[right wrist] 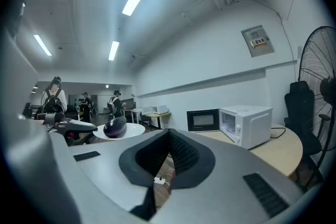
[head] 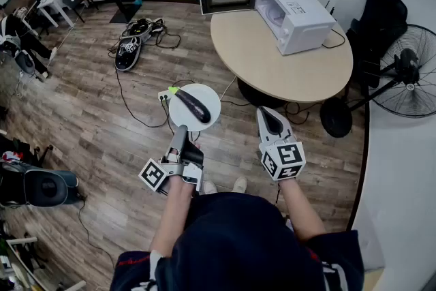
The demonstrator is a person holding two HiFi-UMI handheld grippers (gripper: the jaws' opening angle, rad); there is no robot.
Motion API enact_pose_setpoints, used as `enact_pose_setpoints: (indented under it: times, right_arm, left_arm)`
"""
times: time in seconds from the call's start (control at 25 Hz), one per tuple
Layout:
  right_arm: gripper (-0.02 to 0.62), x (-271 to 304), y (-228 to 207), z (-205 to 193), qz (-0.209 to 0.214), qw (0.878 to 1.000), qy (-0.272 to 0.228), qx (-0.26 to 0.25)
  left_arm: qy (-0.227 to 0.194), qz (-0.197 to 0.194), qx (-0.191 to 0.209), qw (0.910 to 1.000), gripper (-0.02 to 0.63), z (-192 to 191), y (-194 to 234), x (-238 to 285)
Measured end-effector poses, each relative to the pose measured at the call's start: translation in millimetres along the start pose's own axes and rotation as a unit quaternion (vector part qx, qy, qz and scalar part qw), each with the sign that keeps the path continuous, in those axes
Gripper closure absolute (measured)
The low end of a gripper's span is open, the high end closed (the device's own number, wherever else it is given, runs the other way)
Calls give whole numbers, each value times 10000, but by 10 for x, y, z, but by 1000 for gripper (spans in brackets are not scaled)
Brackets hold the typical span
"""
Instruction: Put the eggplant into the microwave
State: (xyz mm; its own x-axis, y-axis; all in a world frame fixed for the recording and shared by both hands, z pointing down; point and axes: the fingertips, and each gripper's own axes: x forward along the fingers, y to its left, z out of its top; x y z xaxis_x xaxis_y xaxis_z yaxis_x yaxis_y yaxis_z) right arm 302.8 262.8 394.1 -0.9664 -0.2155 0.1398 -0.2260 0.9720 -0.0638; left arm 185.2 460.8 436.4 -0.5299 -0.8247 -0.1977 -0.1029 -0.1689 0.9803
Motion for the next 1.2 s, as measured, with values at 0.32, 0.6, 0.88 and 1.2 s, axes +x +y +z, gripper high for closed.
enact_pose_setpoints:
  times: [0.32,0.6,0.88,1.2]
  right_arm:
    - [584,9,-14,-13,32,9998,-47,175]
    - [584,21,-67,-13,78,9997,-60,226]
    - [584,9,-235,-54,217,9995,-38,235]
    - [584,-55,-452,-161,362,9990,17,246]
  left_arm:
    - [-32,13,12,10000,572,8,23,11]
    - [-116,25,59,9999,572,-4,10,31]
    - [-252,36,124,9996,572,-143,44,105]
    - [-328,88,126,9993,572,-379,141,153]
